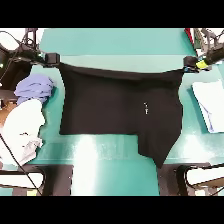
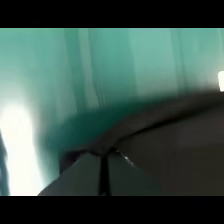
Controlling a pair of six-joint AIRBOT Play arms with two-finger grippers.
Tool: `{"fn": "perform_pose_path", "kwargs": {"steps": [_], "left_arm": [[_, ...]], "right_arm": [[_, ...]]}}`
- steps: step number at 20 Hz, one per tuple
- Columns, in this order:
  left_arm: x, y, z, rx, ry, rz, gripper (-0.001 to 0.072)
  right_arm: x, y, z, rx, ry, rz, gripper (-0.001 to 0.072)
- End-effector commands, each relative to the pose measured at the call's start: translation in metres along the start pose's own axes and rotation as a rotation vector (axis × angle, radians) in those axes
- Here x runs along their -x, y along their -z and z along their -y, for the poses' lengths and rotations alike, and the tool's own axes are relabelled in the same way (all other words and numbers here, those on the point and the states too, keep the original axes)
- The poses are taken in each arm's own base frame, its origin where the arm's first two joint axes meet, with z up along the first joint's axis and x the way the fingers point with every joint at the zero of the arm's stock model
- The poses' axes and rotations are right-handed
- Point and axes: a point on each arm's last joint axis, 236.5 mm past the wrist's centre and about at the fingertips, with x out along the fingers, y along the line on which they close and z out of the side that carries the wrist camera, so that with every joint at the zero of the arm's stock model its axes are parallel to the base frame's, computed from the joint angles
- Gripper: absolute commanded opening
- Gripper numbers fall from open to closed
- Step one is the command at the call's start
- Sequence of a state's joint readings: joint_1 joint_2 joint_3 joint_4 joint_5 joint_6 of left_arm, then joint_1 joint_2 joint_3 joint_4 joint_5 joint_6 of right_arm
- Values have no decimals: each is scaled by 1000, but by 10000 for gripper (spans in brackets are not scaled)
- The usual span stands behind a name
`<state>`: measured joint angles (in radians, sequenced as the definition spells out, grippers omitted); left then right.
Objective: Fold the shirts.
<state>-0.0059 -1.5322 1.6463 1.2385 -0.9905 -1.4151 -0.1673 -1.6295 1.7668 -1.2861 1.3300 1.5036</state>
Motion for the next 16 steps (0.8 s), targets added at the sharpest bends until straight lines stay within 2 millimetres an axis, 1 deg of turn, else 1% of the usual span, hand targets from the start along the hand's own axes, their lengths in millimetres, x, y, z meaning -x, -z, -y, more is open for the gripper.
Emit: {"fn": "perform_pose_path", "kwargs": {"steps": [1,2,3,4,5,7,8,10,11,13,14,16], "left_arm": [[-6,-54,-15,-5,-47,237,22],[-6,-60,-17,-6,-54,264,22],[-10,-61,-18,-6,-57,268,22],[-17,-54,-21,-5,-59,244,22],[-26,-44,-23,-5,-58,202,22],[-40,-18,-24,-30,-49,99,23],[-44,-5,-24,-54,-45,45,23],[-45,18,-26,-103,-50,-54,23],[-44,31,-28,-116,-55,-109,22],[-42,57,-27,-123,-40,-214,23],[-43,66,-27,-131,-36,-241,23],[-49,83,-31,-128,-39,-281,23]], "right_arm": [[-16,-53,5,-27,8,212,16],[-14,-65,6,-29,11,263,16],[-11,-73,6,-31,14,296,16],[-11,-75,7,-30,15,308,16],[-11,-74,7,-29,15,302,16],[-14,-64,6,-26,13,259,16],[-16,-56,5,-16,13,224,16],[-21,-34,5,1,11,131,16],[-25,-21,5,-3,8,78,16],[-39,13,8,-18,3,-41,16],[-47,29,9,-31,0,-82,16],[-56,51,12,-51,4,-113,16]]}}
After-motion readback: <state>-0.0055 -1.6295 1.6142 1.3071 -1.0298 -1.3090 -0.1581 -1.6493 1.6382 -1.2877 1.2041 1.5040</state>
